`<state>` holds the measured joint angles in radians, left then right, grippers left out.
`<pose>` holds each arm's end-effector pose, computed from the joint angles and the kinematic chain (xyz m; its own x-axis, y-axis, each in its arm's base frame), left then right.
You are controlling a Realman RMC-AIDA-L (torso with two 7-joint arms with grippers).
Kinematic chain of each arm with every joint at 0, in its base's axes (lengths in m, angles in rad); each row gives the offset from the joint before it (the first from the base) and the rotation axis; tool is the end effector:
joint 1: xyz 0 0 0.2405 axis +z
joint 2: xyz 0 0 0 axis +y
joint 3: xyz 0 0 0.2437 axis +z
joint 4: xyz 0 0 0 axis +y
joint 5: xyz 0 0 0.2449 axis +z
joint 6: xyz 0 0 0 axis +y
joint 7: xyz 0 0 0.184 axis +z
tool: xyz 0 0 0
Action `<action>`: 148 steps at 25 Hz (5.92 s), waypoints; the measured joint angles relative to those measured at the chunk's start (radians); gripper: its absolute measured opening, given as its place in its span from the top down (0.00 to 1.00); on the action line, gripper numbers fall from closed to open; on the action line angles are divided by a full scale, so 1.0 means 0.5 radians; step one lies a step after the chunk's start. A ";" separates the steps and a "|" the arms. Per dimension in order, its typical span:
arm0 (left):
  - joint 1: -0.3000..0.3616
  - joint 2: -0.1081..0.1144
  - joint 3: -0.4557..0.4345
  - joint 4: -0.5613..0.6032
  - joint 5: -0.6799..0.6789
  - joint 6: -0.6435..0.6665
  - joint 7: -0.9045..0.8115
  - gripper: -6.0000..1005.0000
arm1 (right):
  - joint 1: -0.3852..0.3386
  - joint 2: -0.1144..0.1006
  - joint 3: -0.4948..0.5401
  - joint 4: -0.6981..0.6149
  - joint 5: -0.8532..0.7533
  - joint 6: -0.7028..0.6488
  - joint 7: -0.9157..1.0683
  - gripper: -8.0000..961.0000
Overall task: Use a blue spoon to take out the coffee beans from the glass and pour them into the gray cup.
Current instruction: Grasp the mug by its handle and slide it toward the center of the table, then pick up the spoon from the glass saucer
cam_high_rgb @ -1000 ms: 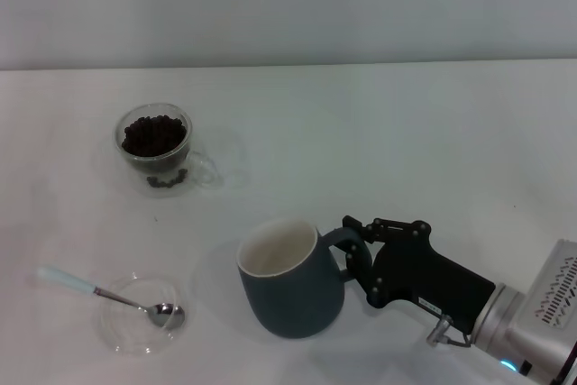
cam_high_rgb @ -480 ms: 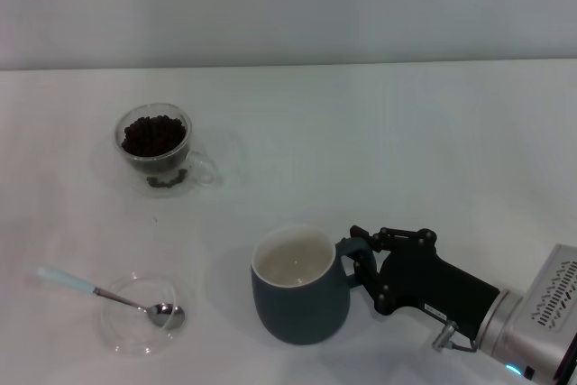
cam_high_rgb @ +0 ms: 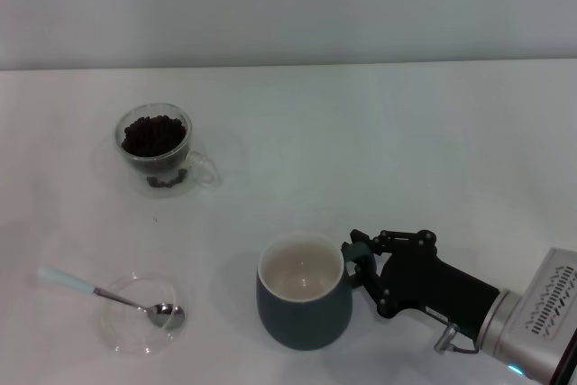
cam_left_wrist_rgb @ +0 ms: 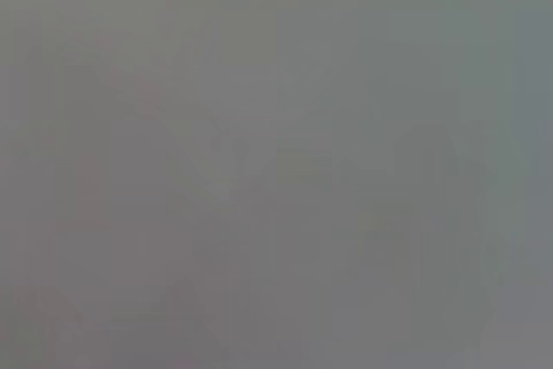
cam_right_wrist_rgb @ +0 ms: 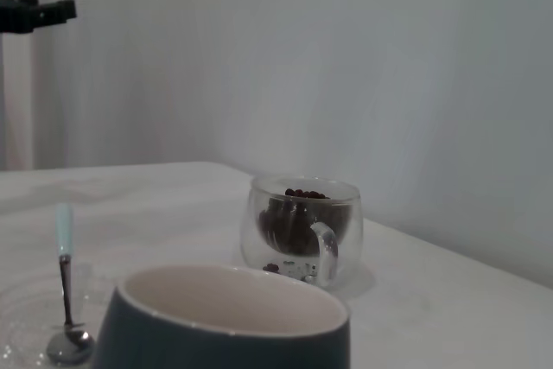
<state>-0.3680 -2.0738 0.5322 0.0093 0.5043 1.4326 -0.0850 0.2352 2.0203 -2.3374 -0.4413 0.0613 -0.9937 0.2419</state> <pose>-0.4048 0.3255 0.0767 0.7725 -0.2226 0.5948 0.6345 0.3095 -0.7082 0.2985 0.2906 -0.1455 0.8520 -0.0764 -0.5180 -0.4068 -0.7194 -0.5631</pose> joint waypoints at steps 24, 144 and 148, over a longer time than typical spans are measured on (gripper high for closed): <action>0.000 -0.007 -0.003 -0.005 -0.005 0.000 0.003 0.29 | -0.018 -0.018 -0.001 0.146 -0.002 -0.231 -0.024 0.52; 0.208 0.010 1.236 -0.083 0.732 -0.175 -2.743 0.42 | -0.023 -0.019 1.681 0.770 0.074 -1.375 -0.401 0.49; 0.208 0.010 1.236 -0.083 0.732 -0.176 -2.762 0.43 | -0.026 -0.019 1.648 0.773 0.074 -1.375 -0.401 0.49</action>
<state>-0.2638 -2.0689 1.1504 -0.0322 0.8704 1.3444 -1.4658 0.2221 2.0110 -1.5135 -0.0547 0.0982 -1.6814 0.0414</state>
